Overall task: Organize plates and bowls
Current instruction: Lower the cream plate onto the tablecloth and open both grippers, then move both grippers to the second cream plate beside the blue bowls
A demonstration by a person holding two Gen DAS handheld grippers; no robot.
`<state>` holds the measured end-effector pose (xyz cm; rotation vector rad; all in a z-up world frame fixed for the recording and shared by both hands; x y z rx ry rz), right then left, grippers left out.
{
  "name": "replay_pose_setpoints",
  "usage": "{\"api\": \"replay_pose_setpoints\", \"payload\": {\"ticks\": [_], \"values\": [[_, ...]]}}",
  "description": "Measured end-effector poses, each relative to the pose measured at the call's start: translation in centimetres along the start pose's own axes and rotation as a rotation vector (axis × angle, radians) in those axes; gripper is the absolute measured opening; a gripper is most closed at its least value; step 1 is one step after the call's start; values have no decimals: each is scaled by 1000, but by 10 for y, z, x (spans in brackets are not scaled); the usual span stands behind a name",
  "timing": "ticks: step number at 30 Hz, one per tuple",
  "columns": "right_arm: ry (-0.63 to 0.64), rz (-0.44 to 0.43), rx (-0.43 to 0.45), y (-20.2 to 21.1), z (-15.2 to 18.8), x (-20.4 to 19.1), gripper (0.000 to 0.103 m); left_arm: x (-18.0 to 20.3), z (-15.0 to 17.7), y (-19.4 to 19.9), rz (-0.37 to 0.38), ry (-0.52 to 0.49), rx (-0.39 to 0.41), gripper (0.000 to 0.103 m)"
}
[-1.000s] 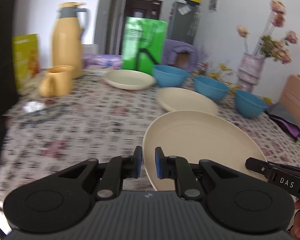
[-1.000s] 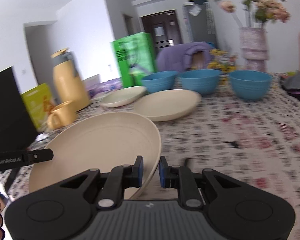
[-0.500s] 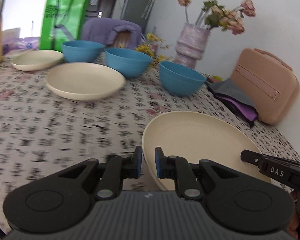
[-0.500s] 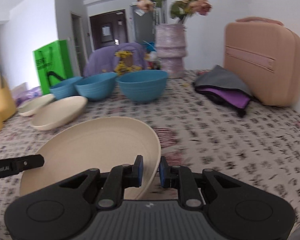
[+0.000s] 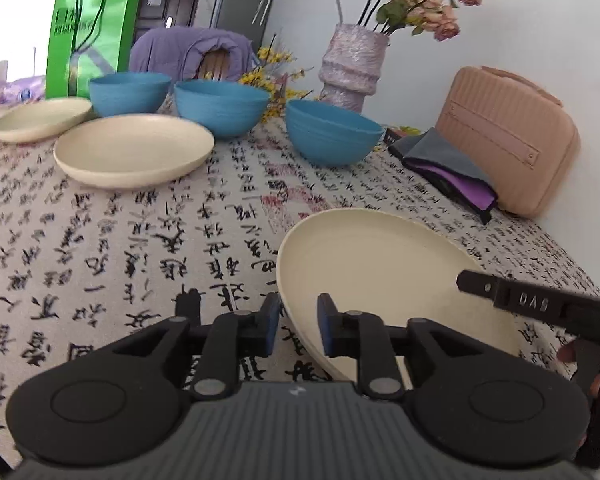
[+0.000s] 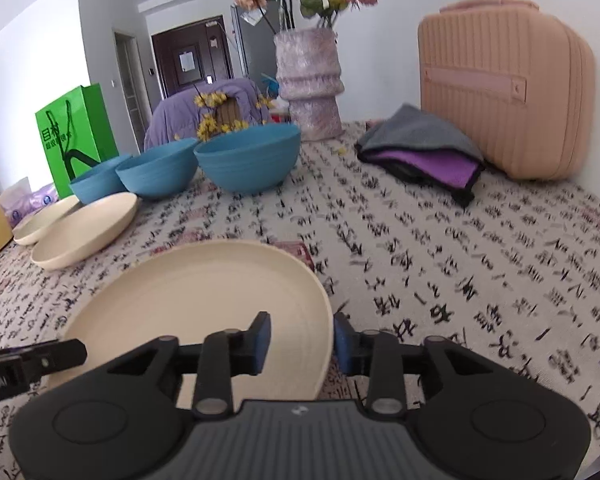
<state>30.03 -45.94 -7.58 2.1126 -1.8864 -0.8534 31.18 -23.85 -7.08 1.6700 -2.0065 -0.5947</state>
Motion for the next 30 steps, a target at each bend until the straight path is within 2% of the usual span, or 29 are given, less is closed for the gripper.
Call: {"api": "replay_pose_setpoints", "payload": {"ticks": [1, 5, 7, 9, 11, 13, 16, 19, 22, 27, 30], "values": [[8, -3, 16, 6, -3, -3, 42, -1, -1, 6, -1, -4, 13, 34], [23, -21, 102, 34, -12, -19, 52, -14, -5, 38, -42, -36, 70, 42], [35, -39, 139, 49, -13, -31, 54, -25, -5, 60, -68, -47, 109, 52], [60, -73, 170, 65, -12, -46, 58, -39, -2, 83, -108, -56, 158, 58], [83, -109, 203, 81, -7, -63, 67, -55, 3, 107, -157, -59, 199, 66], [105, -146, 242, 98, 3, -82, 85, -71, 12, 130, -213, -66, 233, 81], [159, -191, 311, 124, 29, -111, 94, -94, 33, 161, -284, -76, 246, 84], [197, -220, 328, 144, 57, -138, 96, -114, 56, 194, -310, -67, 282, 92], [209, -274, 289, 155, 78, -162, 96, -132, 73, 227, -343, -64, 349, 100], [235, -310, 280, 171, 110, -195, 96, -153, 91, 261, -378, -35, 389, 103], [223, -321, 274, 177, 125, -208, 97, -161, 99, 271, -374, -17, 387, 103]]}}
Point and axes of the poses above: each gripper's, at about its wrist camera, not at the fingertips, and y roughly against the way its jaws point, x to its right, z to its underside, the point moved 4 cm from there along -y, roughly the way its jaws point, and after that the axes turned 13 degrees about -z, right-handed, at the moved point
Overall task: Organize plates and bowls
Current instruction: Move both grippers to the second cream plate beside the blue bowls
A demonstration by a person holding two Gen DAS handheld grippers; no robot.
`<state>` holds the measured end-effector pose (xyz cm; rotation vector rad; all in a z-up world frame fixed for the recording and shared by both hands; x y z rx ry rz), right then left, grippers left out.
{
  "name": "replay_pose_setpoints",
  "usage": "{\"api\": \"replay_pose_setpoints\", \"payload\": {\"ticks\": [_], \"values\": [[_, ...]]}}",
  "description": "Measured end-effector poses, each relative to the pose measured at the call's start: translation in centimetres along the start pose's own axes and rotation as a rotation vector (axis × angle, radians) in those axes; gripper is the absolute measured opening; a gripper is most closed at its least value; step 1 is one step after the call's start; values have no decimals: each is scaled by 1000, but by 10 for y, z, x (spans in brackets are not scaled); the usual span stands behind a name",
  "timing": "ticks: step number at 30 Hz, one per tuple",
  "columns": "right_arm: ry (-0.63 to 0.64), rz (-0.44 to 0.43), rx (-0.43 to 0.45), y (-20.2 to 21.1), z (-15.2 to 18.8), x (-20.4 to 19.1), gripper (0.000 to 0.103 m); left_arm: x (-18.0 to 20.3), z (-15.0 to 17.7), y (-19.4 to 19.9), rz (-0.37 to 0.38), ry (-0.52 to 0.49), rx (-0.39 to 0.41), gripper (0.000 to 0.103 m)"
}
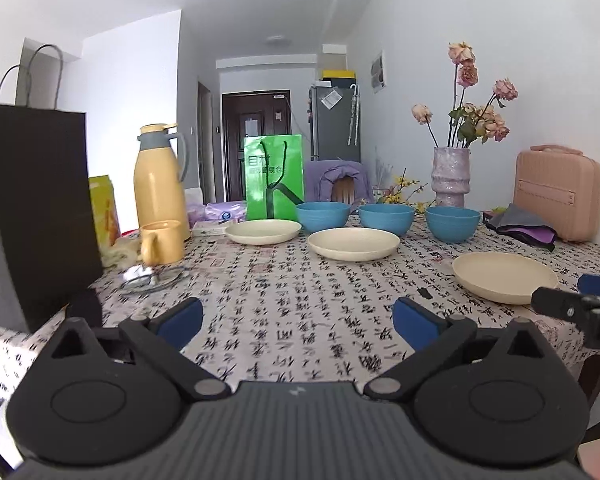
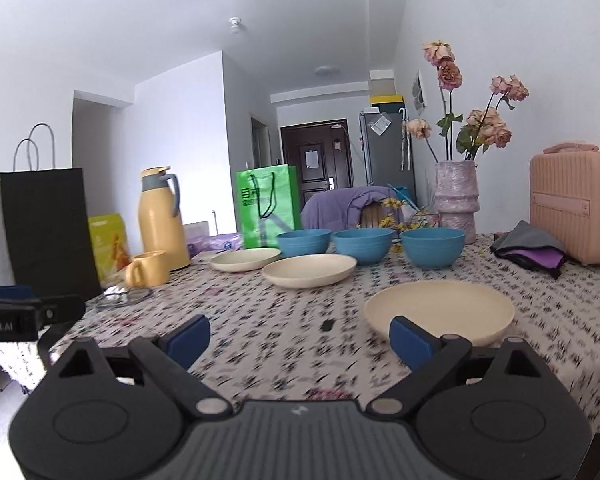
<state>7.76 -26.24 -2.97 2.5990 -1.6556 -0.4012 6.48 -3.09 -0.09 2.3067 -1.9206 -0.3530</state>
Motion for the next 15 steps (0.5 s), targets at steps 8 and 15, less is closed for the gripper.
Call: {"api": "replay_pose_setpoints", "payload": {"ticks": [8, 15], "values": [[8, -27, -13, -12, 2, -13, 97, -14, 6, -6, -15, 43, -27, 103], [-25, 30, -56, -26, 9, 5, 97, -8, 11, -32, 5, 46, -71, 103]]}}
Point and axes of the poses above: each gripper's, at about its wrist camera, not at the fingertips, and y roughly against the way its jaws point, x to its right, z to its underside, the point moved 4 cm from there along -y, roughly the way its jaws point, and after that the axes turned 13 degrees about -z, right-handed, at the moved point
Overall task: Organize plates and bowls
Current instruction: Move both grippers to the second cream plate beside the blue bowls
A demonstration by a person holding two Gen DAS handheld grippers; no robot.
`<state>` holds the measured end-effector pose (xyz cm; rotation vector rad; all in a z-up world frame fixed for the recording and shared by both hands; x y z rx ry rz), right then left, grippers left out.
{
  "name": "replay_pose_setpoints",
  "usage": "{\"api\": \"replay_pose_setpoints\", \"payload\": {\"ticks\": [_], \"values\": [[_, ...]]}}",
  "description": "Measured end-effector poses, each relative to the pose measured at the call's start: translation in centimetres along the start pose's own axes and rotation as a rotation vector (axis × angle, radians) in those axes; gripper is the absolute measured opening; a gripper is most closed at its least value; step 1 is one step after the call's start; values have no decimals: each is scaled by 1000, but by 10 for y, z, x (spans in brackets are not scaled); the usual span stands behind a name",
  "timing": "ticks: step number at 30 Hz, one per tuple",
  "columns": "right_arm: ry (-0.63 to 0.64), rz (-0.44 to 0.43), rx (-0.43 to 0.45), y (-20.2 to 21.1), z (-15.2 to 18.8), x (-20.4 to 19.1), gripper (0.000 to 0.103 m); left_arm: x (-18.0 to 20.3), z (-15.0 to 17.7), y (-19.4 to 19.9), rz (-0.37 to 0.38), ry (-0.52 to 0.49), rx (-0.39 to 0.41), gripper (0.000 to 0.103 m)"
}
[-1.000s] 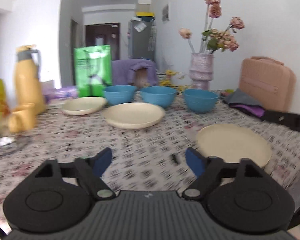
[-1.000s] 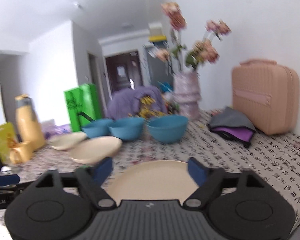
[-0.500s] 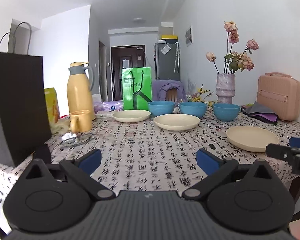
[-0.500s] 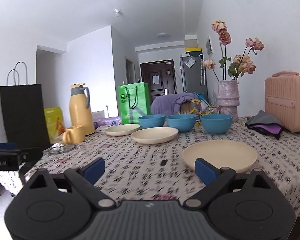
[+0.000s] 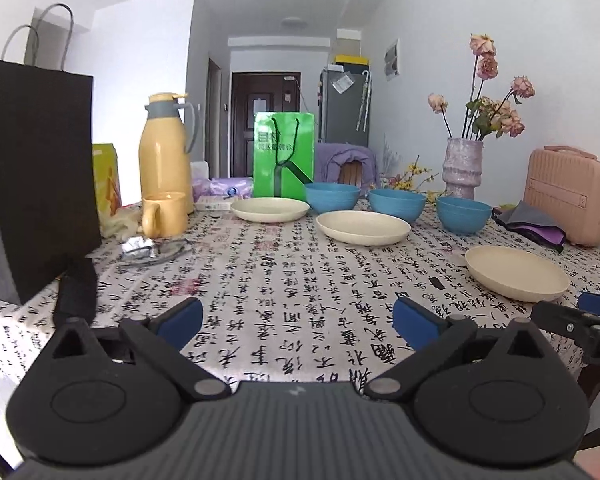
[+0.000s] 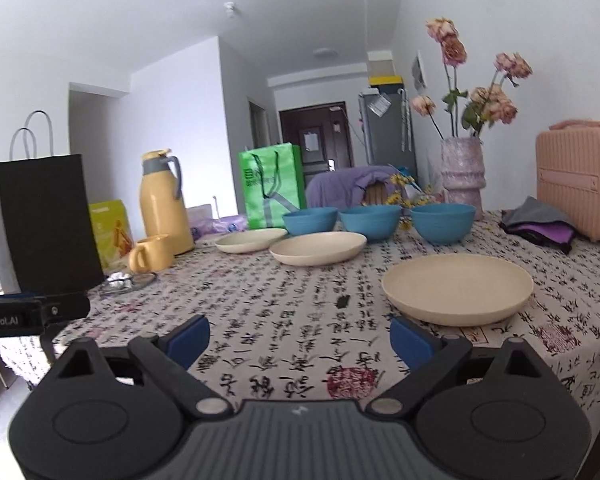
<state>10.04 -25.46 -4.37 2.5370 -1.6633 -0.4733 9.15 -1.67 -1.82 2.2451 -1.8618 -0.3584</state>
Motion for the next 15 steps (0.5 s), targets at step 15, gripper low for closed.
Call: {"api": "replay_pose_setpoints", "payload": {"ticks": [15], "values": [[10, 60, -67, -96, -58, 48, 97, 17, -57, -117, 2, 41, -76, 103]]}}
Point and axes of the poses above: each gripper's, at about its wrist camera, not at the fingertips, and y roughly against the way its jaws point, x to its right, z to its underside, the point moved 4 cm from there along -y, roughly the way its jaws point, and after that the axes turned 13 degrees about -z, right-handed, at the moved point
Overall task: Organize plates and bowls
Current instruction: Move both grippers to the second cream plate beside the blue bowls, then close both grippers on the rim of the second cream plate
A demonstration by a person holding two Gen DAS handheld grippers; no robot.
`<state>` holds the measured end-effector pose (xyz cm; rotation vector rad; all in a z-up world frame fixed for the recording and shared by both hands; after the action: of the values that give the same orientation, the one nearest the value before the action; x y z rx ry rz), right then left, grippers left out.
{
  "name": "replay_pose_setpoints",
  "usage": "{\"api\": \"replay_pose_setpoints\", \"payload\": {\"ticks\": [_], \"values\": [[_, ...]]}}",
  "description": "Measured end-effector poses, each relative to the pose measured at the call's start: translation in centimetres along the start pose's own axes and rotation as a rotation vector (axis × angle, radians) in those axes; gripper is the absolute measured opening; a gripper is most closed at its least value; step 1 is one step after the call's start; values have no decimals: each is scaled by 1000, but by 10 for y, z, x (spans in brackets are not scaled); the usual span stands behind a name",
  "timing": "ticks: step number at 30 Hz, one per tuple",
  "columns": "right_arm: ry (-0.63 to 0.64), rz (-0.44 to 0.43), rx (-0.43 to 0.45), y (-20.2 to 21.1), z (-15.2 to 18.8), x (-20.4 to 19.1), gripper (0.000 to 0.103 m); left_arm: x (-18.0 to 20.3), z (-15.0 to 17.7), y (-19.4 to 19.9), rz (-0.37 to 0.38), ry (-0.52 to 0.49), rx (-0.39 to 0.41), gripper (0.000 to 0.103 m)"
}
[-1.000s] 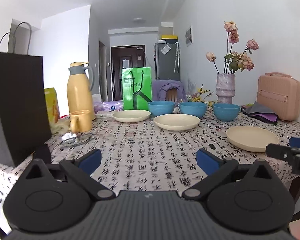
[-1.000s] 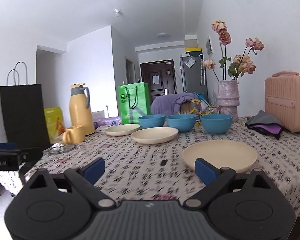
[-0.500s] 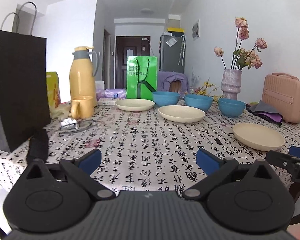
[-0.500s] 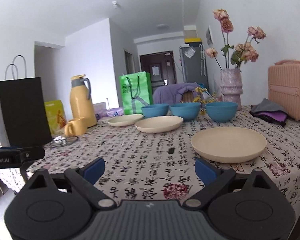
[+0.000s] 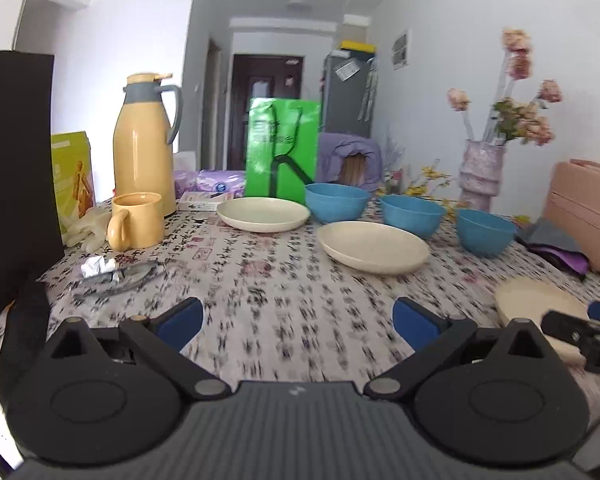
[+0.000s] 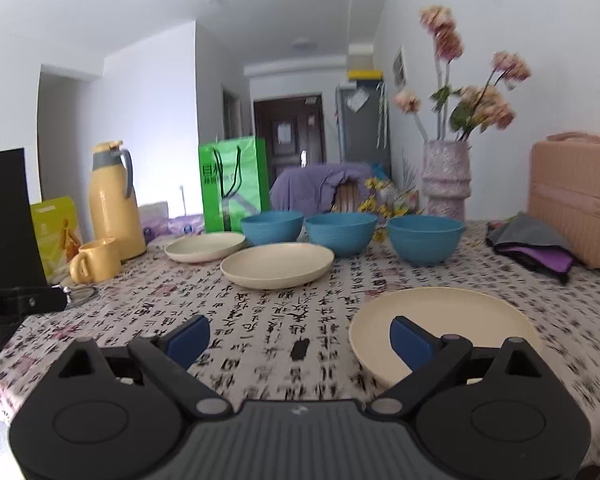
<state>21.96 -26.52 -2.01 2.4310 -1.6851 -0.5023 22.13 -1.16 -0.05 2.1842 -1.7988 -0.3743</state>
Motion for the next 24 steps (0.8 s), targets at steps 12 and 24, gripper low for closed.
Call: {"api": "replay_pose_setpoints", "payload": {"ticks": [12, 24], "values": [[-49, -19, -109, -141, -69, 53, 97, 25, -71, -156, 60, 47, -87, 103], [-114, 42, -345, -304, -83, 105, 88, 84, -76, -304, 85, 14, -245, 76]]}}
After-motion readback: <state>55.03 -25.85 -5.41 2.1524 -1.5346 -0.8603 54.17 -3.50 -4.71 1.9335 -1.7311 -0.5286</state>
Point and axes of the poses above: each gripper's, at about its wrist camera, not at the fingertips, and y roughly against the way its jaws point, x to its right, z to its underside, the point moved 4 cm from there along -y, roughly the way its jaws point, and after that the axes turned 13 degrees about -z, right-handed, at the moved point
